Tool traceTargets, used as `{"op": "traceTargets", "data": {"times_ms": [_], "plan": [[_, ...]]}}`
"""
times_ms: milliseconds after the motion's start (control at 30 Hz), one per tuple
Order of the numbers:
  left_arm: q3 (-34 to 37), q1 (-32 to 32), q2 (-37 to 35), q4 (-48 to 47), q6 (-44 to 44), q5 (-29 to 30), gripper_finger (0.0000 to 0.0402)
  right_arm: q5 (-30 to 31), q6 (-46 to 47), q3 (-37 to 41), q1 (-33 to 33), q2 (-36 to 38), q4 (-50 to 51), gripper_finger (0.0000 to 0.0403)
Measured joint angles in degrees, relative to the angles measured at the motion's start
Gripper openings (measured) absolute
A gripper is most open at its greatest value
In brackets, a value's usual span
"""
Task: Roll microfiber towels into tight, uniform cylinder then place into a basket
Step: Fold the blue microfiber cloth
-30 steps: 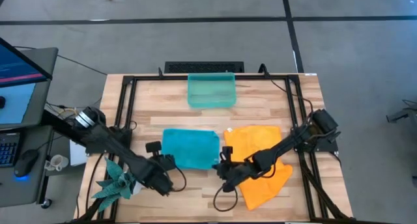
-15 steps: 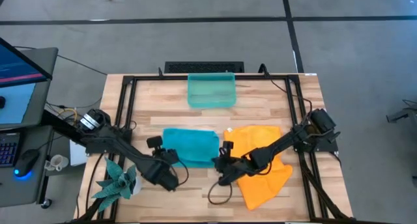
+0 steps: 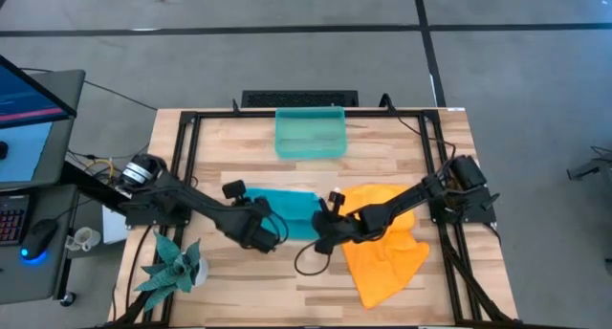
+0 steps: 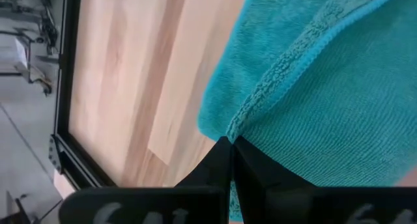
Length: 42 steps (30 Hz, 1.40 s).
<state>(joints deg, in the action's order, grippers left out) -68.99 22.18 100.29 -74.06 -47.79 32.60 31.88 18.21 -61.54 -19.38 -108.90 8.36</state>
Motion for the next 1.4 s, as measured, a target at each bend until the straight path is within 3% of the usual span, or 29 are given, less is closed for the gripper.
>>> {"op": "traceTargets", "data": {"times_ms": [667,1133,1400], "plan": [[0.0,-3.4,0.0,0.8,2.8,-3.3,0.0004,0.5,3.3,0.0,2.7,-0.2,2.0,0.0],[0.0,-3.4,0.0,0.2,3.1,-4.6,0.0117,-0.5,3.3,0.0,4.2,-0.2,1.9,0.0],[0.0,-1.4,0.0,1.9,3.7,-6.5,0.013,-2.0,3.3,0.0,5.3,-0.2,1.9,0.0027]]}}
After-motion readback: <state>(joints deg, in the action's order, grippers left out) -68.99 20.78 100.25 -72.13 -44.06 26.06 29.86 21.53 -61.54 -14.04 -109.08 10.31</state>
